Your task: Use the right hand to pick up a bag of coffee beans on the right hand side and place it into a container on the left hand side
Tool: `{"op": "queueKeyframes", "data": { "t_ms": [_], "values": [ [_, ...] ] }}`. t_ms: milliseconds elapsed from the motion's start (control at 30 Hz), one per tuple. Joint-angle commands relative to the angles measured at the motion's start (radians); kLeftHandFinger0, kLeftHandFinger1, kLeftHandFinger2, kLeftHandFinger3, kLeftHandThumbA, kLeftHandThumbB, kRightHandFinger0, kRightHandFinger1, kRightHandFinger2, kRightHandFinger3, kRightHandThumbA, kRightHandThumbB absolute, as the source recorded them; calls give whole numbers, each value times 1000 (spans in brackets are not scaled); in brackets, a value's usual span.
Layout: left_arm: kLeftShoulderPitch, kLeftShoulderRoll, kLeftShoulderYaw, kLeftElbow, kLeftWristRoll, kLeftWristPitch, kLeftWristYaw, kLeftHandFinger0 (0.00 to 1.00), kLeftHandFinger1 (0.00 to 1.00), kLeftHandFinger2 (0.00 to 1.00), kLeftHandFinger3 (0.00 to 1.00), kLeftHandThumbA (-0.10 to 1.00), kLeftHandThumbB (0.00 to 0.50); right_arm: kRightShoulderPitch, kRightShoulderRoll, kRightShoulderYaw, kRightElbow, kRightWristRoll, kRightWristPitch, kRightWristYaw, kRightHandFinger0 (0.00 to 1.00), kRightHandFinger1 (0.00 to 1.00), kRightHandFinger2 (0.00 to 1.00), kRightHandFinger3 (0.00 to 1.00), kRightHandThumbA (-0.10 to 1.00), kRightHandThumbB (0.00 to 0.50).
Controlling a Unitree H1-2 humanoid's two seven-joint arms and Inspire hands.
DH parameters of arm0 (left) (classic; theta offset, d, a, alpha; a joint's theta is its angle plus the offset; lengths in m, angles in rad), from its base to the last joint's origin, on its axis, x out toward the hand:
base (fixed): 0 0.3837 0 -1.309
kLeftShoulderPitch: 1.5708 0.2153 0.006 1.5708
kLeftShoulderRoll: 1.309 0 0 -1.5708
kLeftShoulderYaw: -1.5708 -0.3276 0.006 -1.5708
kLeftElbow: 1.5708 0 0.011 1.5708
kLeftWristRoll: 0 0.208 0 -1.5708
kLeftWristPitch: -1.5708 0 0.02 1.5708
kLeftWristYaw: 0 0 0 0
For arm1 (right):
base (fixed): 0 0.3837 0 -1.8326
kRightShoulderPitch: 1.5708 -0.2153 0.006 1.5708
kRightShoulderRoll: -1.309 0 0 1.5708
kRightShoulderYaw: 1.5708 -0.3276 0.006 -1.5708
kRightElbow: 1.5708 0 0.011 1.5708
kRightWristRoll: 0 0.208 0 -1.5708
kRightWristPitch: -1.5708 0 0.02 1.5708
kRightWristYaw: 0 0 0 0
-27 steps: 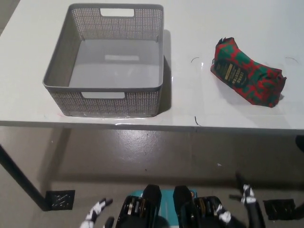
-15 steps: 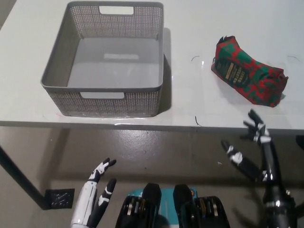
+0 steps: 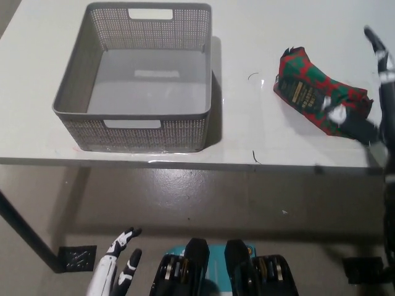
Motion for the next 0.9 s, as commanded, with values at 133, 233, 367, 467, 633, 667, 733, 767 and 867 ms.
{"op": "queueKeyframes", "data": {
  "t_ms": [133,233,367,467,633,667,733,767,867],
  "values": [
    [68,21,26,-61,-41,-47,-4,1000,1000,1000,1000,1000,451,-566,-203,165,253,-271,392,379,1000,1000,1000,1000,735,500],
    [70,26,30,-69,-39,-41,-6,1000,1000,1000,1000,1000,453,-647,-209,208,392,-251,386,402,1000,1000,1000,1000,709,500],
    [73,24,28,-48,-9,-54,13,1000,1000,1000,1000,1000,462,-755,-181,270,636,-240,344,383,1000,1000,1000,1000,696,500],
    [80,23,26,-49,-4,-55,14,1000,1000,1000,1000,1000,481,-812,-166,331,750,-264,342,408,1000,1000,1000,1000,743,500],
    [107,23,30,-69,-30,-72,10,1000,1000,1000,1000,1000,461,-883,-134,423,926,-285,341,415,1000,1000,1000,1000,795,500],
    [111,23,32,-75,-32,-73,10,1000,1000,1000,1000,1000,458,-894,-128,438,962,-278,344,426,1000,1000,1000,1000,806,500],
    [122,23,35,-92,-43,-71,5,1000,1000,1000,1000,1000,445,-900,-121,458,1002,-265,344,439,1000,1000,1000,1000,809,500],
    [125,25,36,-98,-45,-68,3,1000,1000,1000,1000,1000,445,-902,-119,465,1021,-257,337,440,1000,1000,1000,1000,813,500],
    [135,23,40,-108,-58,-66,-1,1000,1000,1000,1000,1000,460,-899,-116,486,1051,-243,342,467,1000,1000,1000,1000,836,500]
  ]
}}
